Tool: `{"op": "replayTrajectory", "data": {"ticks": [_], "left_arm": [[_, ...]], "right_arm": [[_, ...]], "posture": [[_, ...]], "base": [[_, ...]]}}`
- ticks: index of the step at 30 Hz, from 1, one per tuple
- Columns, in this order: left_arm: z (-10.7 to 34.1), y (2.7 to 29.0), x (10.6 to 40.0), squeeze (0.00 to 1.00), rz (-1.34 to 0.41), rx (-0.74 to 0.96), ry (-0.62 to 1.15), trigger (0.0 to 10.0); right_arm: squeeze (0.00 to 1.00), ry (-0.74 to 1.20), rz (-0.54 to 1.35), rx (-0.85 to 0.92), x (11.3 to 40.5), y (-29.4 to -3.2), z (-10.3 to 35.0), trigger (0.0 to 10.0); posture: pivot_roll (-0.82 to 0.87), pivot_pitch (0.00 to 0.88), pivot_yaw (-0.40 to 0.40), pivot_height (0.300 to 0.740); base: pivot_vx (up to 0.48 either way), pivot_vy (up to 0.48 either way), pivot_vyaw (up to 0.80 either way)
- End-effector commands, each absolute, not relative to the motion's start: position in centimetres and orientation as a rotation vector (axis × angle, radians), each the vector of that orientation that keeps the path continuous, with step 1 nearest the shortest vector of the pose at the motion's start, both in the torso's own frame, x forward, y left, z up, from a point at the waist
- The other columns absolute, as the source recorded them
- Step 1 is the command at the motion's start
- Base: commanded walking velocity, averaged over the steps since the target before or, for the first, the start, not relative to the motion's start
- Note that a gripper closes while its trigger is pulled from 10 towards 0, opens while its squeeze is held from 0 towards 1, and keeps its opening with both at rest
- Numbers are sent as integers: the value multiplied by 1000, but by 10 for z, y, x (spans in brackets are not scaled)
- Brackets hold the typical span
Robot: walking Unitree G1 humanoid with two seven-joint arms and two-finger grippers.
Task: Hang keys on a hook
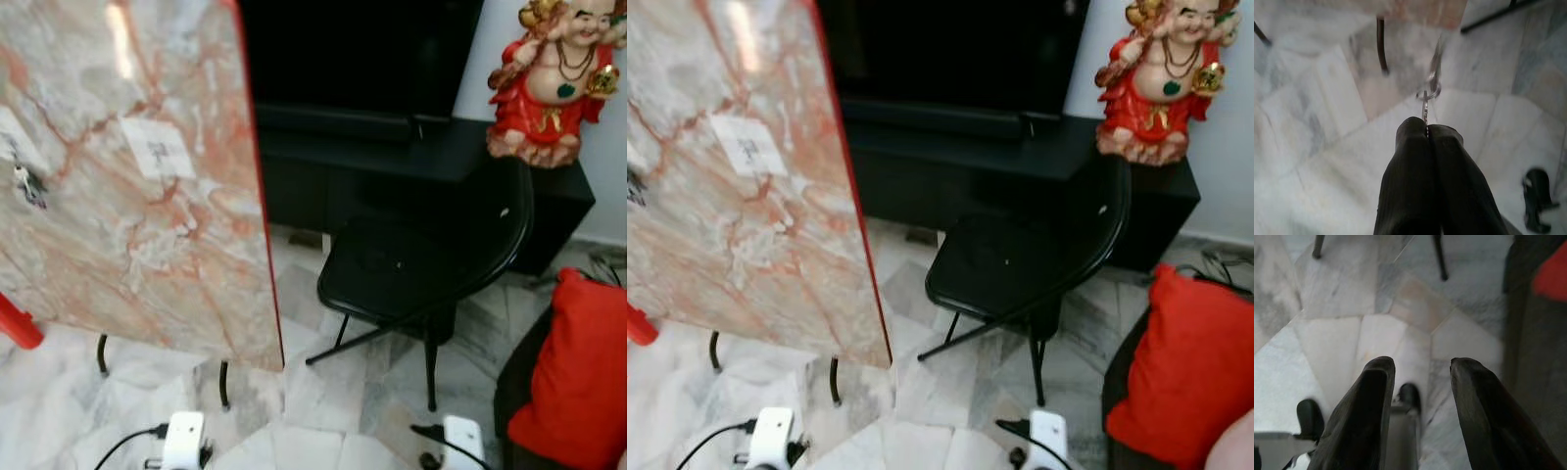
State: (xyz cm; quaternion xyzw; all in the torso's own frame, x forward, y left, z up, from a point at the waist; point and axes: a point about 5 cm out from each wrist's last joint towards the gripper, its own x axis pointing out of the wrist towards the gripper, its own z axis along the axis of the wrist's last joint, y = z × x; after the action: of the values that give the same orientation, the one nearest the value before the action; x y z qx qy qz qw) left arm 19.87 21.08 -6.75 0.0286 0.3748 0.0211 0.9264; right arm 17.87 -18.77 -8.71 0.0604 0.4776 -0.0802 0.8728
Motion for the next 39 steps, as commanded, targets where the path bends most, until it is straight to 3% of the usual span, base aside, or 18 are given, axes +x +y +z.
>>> {"op": "replayTrajectory", "data": {"ticks": [1,9,11,18,28,39], "left_arm": [[-58,221,209,0,67,89,709,10000],[-18,229,248,0,56,154,427,10000],[6,229,263,0,57,183,266,10000],[43,221,267,0,92,202,42,10000],[100,203,279,0,113,278,-164,10000],[135,197,295,0,153,242,-235,10000]], "right_arm": [[0,1010,-137,138,177,-175,-89,10000],[0,1013,-130,131,175,-175,-90,10000],[0,1012,-128,122,175,-176,-90,10000],[0,1011,-121,114,173,-177,-91,10000],[0,996,-60,85,174,-176,-90,10000],[0,987,-77,128,175,-176,-89,10000]], "posture": [[-33,0,23,740],[-48,0,26,740],[-48,0,27,740],[-55,0,25,740],[-37,0,16,740],[-40,0,10,740]], "base": [[0,0,0],[0,0,0],[0,0,0],[0,0,0],[0,0,359],[0,0,145]]}}
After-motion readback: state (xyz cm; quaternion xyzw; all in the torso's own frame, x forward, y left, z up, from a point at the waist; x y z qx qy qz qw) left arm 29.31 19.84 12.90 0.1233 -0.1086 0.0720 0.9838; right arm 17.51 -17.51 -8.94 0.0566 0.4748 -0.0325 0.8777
